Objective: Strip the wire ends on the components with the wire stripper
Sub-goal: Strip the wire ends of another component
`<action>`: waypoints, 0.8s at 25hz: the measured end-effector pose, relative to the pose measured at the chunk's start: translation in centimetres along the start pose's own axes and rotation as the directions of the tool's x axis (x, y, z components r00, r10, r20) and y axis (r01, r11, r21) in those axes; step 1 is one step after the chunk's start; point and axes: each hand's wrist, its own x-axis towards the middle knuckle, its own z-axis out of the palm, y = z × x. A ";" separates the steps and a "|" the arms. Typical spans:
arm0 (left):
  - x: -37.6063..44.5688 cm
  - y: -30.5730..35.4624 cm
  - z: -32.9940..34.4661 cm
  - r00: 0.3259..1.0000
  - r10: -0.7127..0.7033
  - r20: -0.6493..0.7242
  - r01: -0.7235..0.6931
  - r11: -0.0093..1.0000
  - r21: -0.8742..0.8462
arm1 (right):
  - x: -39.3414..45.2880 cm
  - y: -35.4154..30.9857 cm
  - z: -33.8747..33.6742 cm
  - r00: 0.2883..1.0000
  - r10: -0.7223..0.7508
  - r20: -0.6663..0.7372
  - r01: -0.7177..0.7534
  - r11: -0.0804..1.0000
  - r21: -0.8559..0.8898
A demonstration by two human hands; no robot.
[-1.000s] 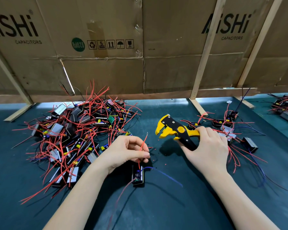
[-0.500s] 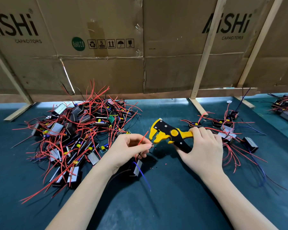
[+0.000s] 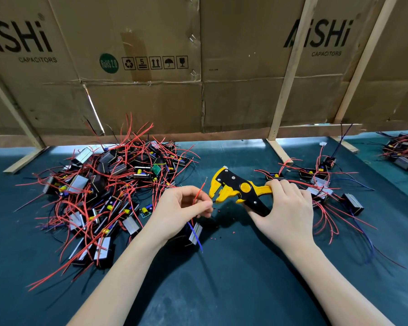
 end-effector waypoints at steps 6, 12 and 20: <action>-0.1 0.1 0.3 0.999 0.050 -0.017 -0.050 0.999 -0.016 | 0.0 0.0 -0.1 1.000 0.014 0.022 -0.014 1.000 -0.006; -0.1 0.1 0.6 0.998 -0.001 -0.069 -0.001 1.000 -0.025 | -0.2 -0.3 -0.1 1.000 -0.002 0.025 0.003 1.000 -0.024; -0.1 0.1 0.9 0.993 -0.079 -0.093 0.067 0.990 -0.122 | 0.1 -0.5 -0.4 1.000 0.007 0.009 -0.007 1.000 -0.013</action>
